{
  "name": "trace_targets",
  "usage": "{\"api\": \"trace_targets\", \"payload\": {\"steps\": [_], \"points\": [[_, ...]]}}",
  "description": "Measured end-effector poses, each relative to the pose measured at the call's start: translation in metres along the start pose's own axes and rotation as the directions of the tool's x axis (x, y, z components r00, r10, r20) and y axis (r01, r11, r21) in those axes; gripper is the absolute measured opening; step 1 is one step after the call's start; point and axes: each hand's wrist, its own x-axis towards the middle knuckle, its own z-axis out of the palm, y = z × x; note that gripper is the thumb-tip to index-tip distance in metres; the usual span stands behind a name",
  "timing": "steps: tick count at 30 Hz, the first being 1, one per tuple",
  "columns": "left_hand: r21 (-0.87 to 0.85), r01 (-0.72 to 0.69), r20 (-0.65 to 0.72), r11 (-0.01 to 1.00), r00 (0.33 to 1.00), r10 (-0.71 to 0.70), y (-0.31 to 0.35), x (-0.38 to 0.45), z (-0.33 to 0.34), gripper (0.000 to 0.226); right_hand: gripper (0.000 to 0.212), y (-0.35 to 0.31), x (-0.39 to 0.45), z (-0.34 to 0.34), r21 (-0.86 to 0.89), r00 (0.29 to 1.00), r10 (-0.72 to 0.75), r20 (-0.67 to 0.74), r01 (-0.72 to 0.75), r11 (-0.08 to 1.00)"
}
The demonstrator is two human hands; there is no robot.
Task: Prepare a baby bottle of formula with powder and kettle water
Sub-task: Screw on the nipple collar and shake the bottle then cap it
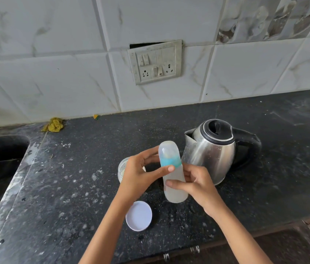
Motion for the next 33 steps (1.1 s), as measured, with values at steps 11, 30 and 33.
{"api": "trace_targets", "payload": {"steps": [11,30,33], "points": [[0.077,-0.057,-0.217,0.995,0.974,0.073,0.0,-0.004,0.023,0.033,0.035,0.003,-0.002,0.007,-0.08,0.992,-0.114,-0.06,0.109,0.991],[0.24,-0.109,0.18,0.965,0.981,0.066,-0.034,0.002,0.008,0.059,0.052,0.026,0.004,-0.01,-0.089,0.996,0.004,0.094,0.004,0.996],[0.344,-0.088,0.153,0.935,0.988,0.037,-0.048,-0.014,0.013,0.084,0.078,0.037,-0.005,-0.014,-0.176,1.0,-0.013,0.013,0.015,0.984]]}}
